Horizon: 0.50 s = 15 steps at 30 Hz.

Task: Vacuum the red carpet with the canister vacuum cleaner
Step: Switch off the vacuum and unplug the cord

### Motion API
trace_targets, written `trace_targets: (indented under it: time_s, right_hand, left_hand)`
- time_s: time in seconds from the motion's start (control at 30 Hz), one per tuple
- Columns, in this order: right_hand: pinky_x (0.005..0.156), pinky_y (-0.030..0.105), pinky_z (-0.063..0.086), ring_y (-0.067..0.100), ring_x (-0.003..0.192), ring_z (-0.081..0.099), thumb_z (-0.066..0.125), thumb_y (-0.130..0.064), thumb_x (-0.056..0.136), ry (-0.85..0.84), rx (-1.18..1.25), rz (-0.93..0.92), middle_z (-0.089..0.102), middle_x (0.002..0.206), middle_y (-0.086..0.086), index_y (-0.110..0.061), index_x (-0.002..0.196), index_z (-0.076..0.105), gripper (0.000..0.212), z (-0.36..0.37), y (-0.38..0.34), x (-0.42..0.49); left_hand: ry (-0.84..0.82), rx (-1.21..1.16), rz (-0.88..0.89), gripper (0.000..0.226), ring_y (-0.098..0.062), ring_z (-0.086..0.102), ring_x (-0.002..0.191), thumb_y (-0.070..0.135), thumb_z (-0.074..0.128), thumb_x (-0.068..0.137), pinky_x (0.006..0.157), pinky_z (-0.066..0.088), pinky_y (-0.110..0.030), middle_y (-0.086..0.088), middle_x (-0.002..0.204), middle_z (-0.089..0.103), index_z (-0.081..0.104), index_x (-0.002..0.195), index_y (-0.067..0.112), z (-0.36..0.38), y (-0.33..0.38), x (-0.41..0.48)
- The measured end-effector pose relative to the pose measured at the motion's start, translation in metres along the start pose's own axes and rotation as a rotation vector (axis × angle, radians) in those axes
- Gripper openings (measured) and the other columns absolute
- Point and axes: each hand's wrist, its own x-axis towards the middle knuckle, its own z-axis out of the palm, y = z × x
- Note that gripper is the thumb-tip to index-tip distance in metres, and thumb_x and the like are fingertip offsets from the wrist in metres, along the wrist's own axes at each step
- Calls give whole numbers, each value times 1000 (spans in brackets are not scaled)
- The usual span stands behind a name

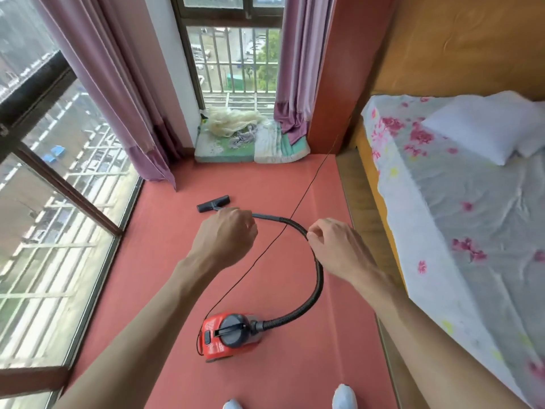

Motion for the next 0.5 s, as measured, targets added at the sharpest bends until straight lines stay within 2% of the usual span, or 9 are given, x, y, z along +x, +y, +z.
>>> trace_targets:
  time_s: [0.27, 0.4, 0.5]
  right_hand:
    - [81, 35, 51, 18, 93, 60, 44, -23, 99, 25, 7, -36, 65, 104, 0, -13, 104, 66, 25, -75, 136, 1]
    - [78, 33, 51, 18, 91, 60, 43, -23, 98, 20, 6, -2, 65, 101, -2, -14, 98, 66, 25, -117, 215, 7]
    - [76, 33, 51, 19, 87, 60, 42, -22, 96, 10, 8, 8, 66, 98, -1, -14, 94, 67, 26, -143, 256, 22]
  left_hand:
    - [58, 12, 18, 20, -27, 66, 84, 29, 58, 93, 69, 54, -38, -3, 90, 73, 73, 86, 18, 31, 142, 40]
    - [41, 3, -3, 20, -22, 66, 78, 28, 59, 93, 61, 46, -30, -1, 88, 74, 73, 85, 17, 50, 214, 53]
    - [48, -20, -6, 19, -18, 64, 73, 26, 60, 93, 61, 42, -28, 3, 85, 72, 73, 83, 17, 53, 251, 68]
